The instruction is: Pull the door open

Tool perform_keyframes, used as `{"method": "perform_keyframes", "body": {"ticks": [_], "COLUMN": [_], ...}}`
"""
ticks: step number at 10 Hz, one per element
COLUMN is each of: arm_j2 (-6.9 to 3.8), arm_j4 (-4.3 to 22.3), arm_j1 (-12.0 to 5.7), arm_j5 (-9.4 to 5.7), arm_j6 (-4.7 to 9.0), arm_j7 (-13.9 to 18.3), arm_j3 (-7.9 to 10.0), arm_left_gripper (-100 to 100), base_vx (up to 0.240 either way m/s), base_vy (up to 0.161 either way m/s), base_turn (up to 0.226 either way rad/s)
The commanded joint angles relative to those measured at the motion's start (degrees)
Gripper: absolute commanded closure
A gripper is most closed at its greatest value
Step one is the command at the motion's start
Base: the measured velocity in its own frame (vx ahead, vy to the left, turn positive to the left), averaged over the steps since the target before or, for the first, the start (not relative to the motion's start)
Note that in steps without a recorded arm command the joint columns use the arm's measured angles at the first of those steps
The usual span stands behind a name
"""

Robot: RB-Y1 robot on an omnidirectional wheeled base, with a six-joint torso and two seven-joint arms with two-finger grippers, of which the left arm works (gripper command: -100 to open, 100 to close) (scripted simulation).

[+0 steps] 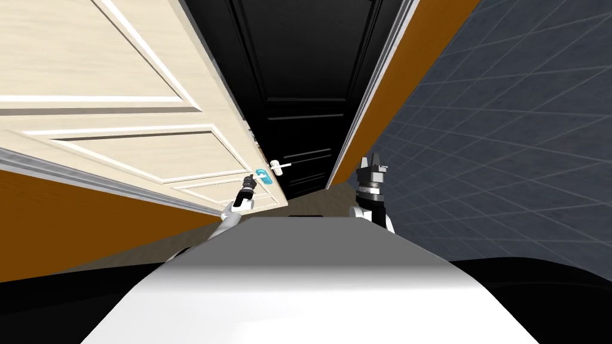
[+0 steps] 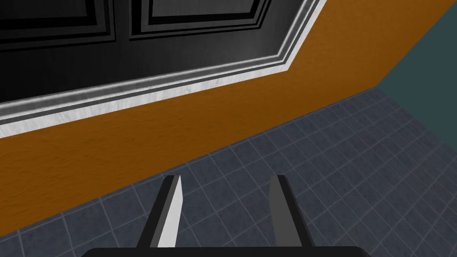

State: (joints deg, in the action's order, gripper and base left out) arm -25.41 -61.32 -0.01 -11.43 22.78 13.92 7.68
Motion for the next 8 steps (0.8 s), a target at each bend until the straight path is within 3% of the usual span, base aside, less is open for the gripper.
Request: {"method": "perform_keyframes", "body": {"ticks": [1,4,5,6,8], "arm_j2": [-0.57,-1.3,-1.4,-2.24,-3.01], "arm_j4": [-0.5,-2.1,-1.2,-1.9,-2.6], "arm_j1": [0.66,1.52,1.12,2.15,2.97], "arm_j5": [0.06,0.24,0.15,0.19,0.19], "arm_j6": [0.65,1.64,1.23,2.04,2.72], "arm_j7": [0.9,2.7,2.4,3.4,4.2], "arm_j3": [-1.19,-4.08,-3.35,-4.62,-5.52], "arm_left_gripper": [100,100,100,100,100], "base_vx": [-0.226,-0.221,-0.088,-0.151,-0.205], "base_vy": [0.064,0.079,0.036,0.044,0.053], "base_turn": [-0.144,-0.163,-0.044,-0.097,-0.115]}}
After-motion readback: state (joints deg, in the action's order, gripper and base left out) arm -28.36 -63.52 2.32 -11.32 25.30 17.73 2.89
